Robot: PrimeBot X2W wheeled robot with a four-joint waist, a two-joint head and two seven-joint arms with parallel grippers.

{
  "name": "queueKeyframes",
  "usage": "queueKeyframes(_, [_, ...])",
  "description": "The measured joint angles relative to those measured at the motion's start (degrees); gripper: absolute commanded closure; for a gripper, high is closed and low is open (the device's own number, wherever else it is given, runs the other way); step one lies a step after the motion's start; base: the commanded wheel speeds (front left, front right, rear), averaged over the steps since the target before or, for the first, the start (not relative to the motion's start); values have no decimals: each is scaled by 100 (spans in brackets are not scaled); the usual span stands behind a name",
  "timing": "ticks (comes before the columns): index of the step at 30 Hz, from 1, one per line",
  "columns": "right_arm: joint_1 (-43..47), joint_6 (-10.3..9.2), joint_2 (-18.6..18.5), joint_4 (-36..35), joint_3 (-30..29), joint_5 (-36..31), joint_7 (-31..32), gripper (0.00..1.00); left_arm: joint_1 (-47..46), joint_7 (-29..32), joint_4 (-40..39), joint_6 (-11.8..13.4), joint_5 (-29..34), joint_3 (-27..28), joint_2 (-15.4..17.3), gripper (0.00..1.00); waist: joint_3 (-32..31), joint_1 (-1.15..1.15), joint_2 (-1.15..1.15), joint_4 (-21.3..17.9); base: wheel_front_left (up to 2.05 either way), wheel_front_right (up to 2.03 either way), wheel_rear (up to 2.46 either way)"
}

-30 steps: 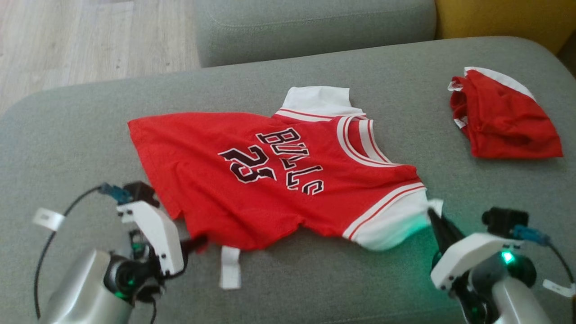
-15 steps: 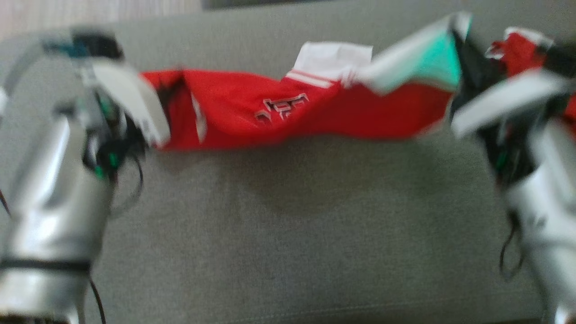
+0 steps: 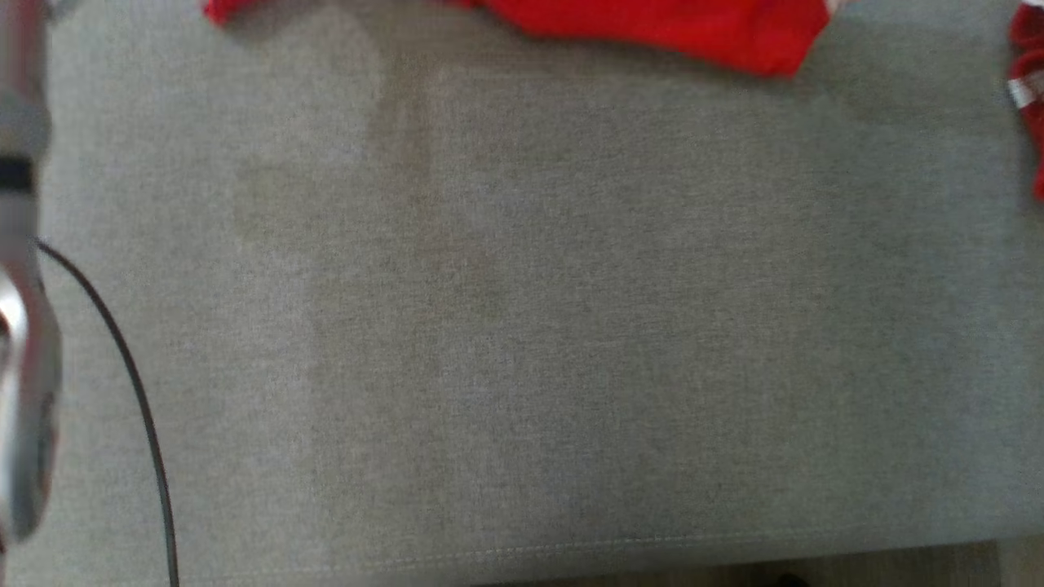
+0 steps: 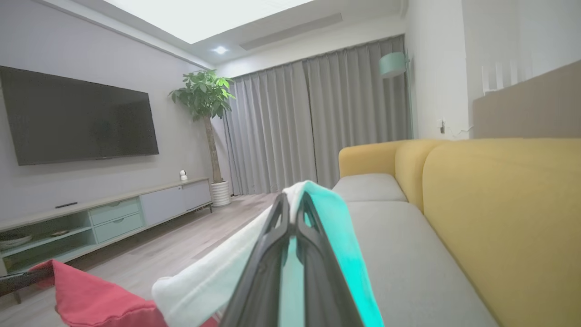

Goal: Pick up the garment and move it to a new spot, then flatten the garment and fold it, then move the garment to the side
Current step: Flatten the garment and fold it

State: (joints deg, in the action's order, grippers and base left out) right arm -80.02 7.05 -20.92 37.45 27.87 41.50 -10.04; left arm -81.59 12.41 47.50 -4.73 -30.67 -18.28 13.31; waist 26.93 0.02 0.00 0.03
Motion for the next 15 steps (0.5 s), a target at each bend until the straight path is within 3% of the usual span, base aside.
queueKeyframes(8, [-1619,0,-242,673,612,-44,-319,100,-1228,-303,916,-91,168,-57,-107,100,74,-2,0,82,0,0,0])
queueKeyframes(15, [-2519,0,-343,995,940,23,-420,100,-1791,-477,1425,-166,172,-110,-164,100,143,-2,0,64,0,0,0])
